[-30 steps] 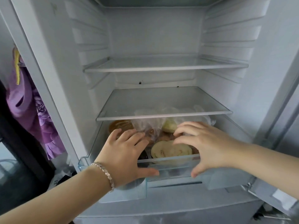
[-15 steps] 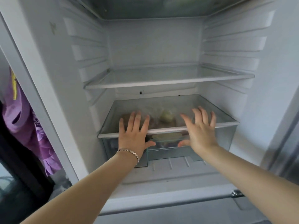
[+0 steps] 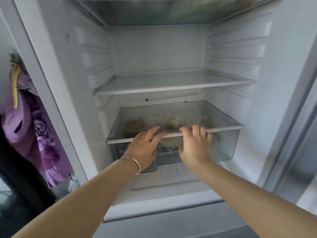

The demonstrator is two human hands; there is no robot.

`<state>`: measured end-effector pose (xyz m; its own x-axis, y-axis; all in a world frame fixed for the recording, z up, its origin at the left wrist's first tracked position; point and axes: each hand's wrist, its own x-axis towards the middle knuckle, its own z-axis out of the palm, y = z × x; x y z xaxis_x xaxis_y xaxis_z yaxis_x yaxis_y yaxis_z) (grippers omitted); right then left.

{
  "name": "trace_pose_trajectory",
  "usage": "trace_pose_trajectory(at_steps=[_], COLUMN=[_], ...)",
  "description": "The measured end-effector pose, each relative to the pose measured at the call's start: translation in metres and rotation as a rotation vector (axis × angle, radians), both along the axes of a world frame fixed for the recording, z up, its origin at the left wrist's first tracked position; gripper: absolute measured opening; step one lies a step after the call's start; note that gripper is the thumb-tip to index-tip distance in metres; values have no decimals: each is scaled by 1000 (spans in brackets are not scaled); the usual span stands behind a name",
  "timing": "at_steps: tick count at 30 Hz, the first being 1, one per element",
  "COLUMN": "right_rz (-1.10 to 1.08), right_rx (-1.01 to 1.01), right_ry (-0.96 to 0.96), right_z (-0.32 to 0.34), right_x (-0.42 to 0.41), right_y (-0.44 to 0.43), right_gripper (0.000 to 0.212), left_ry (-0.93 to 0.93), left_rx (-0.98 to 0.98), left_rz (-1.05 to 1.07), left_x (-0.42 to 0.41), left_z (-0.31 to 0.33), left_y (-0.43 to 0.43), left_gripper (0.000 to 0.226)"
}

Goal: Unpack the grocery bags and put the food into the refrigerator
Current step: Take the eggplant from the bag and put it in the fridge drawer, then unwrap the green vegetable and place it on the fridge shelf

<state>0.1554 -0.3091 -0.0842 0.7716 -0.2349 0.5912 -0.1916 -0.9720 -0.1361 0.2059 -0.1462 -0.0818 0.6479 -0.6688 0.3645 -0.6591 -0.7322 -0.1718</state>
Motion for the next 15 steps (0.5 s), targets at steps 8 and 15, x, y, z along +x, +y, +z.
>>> trace_pose_trajectory(at_steps=[8, 15], right_rz=[571, 959], right_rx=[227, -141], right_ry=[681, 892], right_z=[22, 17], right_x=[-36, -97], right_y=[40, 101], right_gripper=[20, 27], left_ry=[2, 473], left_rx=[44, -19], left_rz=[449, 1148], left_x=[-98, -217], left_z=[-3, -9], left_y=[44, 91], left_gripper=[17, 29])
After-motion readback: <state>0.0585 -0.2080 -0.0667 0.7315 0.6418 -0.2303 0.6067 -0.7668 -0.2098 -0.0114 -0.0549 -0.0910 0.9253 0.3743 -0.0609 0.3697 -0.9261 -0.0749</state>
